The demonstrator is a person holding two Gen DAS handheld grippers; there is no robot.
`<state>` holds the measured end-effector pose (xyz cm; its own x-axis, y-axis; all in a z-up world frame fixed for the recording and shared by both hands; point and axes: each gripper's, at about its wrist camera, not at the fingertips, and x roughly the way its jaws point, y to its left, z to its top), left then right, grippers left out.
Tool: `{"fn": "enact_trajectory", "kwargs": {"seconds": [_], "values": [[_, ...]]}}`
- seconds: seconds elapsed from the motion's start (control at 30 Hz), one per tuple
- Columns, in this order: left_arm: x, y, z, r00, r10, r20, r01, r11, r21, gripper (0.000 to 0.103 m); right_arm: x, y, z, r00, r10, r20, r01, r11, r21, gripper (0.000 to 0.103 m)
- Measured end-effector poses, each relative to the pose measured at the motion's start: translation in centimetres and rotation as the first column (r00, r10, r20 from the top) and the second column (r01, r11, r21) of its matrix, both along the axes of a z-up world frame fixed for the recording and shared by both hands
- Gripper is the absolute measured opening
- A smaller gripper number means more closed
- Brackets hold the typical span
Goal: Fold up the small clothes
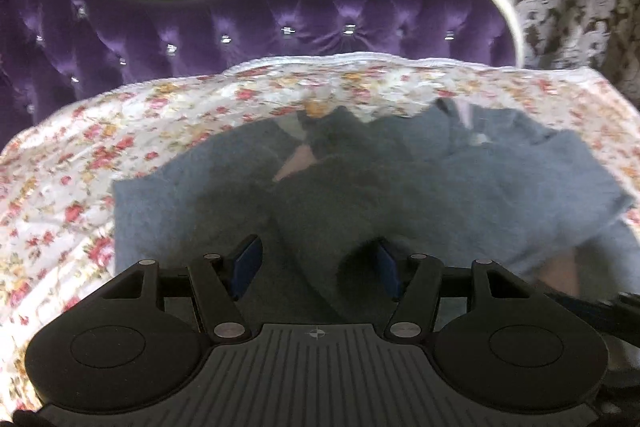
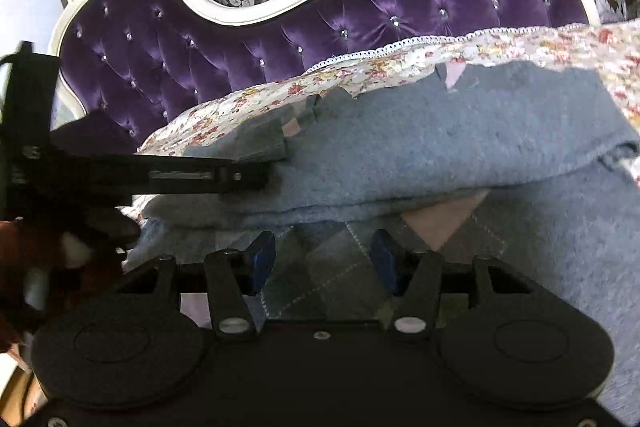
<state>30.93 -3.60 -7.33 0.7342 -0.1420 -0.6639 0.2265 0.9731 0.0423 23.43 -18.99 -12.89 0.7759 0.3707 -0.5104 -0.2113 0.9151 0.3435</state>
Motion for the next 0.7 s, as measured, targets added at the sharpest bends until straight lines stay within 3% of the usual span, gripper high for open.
{"fn": "enact_trajectory", "kwargs": {"seconds": [0.03, 0.1, 0.2, 0.37, 0.5, 0.6, 0.7], "values": [[0.2, 0.3, 0.0, 1.000, 0.027, 0.004, -0.027, 1.000, -0.011, 0.035, -0.1, -0.2, 0.0, 1.000, -0.001, 0.002, 0.001, 1.000, 0.011, 0.060], [0.6, 1.7, 0.3, 0.998, 0.059, -0.009, -0.059, 0.992, -0.110, 0.007, -0.1, -0.3, 0.0, 1.000, -0.004, -0.001, 0.004, 1.000, 0.020, 0.060], [0.4, 3.9, 1.1, 0.995, 0.100, -0.010, -0.099, 0.966, -0.238, 0.005, -0.3, -0.3, -0.1, 1.000, -0.005, 0.007, 0.005, 1.000, 0.023, 0.060], [-0.8, 6.4, 2.6, 0.991, 0.133, 0.020, -0.122, 0.951, -0.283, 0.005, -0.4, -0.4, -0.2, 1.000, -0.004, 0.008, 0.004, 1.000, 0.030, 0.060], [-0.5, 7.8, 1.2, 0.986, 0.154, -0.066, -0.166, 0.942, -0.290, 0.007, -0.3, -0.6, -0.3, 1.000, -0.005, 0.005, 0.005, 0.999, 0.043, 0.060], [-0.5, 8.5, -0.1, 0.978, 0.169, -0.119, -0.197, 0.938, -0.287, 0.017, -0.3, -0.4, -0.2, 1.000, -0.005, 0.003, 0.005, 0.999, 0.034, 0.061], [-1.4, 9.5, -0.1, 0.980, 0.173, -0.101, -0.197, 0.927, -0.319, 0.023, -0.2, -0.5, -0.2, 1.000, -0.005, 0.003, 0.005, 0.999, 0.033, 0.060]]}}
